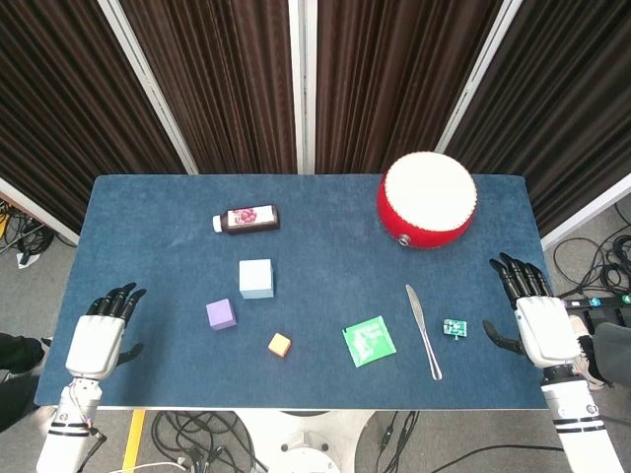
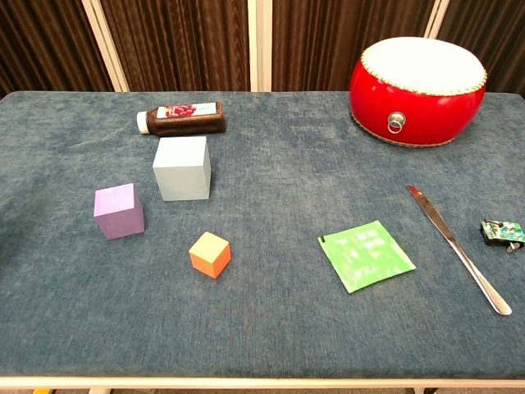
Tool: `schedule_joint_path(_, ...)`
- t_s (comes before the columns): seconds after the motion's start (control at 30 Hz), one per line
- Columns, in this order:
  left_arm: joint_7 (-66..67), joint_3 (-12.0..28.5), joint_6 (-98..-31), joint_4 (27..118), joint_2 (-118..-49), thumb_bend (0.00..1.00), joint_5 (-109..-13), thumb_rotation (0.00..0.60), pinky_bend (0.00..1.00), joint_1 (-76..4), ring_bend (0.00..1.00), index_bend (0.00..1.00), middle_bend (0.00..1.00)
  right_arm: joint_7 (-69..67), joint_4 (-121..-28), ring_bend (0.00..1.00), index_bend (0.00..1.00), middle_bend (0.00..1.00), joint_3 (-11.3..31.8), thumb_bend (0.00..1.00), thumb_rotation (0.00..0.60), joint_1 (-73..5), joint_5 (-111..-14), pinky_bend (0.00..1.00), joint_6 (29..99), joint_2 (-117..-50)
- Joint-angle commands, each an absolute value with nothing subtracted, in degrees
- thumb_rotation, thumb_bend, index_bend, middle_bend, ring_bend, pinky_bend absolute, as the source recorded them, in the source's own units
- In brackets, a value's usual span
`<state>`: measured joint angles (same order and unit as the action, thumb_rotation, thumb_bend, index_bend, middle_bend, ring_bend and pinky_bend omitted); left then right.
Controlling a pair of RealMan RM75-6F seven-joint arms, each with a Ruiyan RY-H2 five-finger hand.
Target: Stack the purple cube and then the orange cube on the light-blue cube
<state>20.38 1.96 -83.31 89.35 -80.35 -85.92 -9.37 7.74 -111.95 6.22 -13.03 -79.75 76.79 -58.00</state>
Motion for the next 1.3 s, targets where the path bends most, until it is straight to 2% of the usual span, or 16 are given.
schedule_joint_path(0.03, 20.4, 1.9, -83.3, 89.3, -80.4, 0.13, -85.9, 0.6, 0.29, -9.4, 0.19, 0.22, 0.24, 7.7, -112.0, 0.0, 0.0, 0.0, 6.2, 0.22, 0.6, -13.0, -79.8, 0.0, 76.8, -58.0)
schedule_joint_path(0.37, 19.9, 1.9, -83.2, 90.5, -79.7, 0.13, -86.4, 0.6, 0.29, -9.5, 0.19, 0.22, 0.24, 7.4, -111.8, 0.0, 0.0, 0.0, 6.2, 0.22, 0.6, -12.9, -79.9, 0.0, 76.9, -58.0)
schedule_joint_path(0.7, 21.0, 1.7, -79.5, 98.8, -77.3, 0.13, -84.4, 0.6, 0.29, -10.8, 0.19, 0.22, 0.24, 7.2, -111.8, 0.0, 0.0, 0.0, 6.5, 0.22, 0.6, -12.9, -79.5, 0.0, 76.9, -57.8)
schedule_joint_path(1.0, 24.6, 2.4, -73.9, 99.5, -80.6, 0.13, -83.1, 0.6, 0.29, -14.7, 0.19, 0.22, 0.24, 7.6, -111.9, 0.0, 0.0, 0.0, 6.2, 0.22, 0.6, -13.1, -79.8, 0.0, 76.5, -58.0)
schedule_joint_path(1.3, 27.4, 5.2, -70.5, 98.3, -85.3, 0.13, -76.0, 0.6, 0.29, -17.3, 0.19, 0.22, 0.26, 6.9, -111.8, 0.0, 0.0, 0.0, 6.6, 0.22, 0.6, -13.1, -78.9, 0.0, 76.6, -57.7)
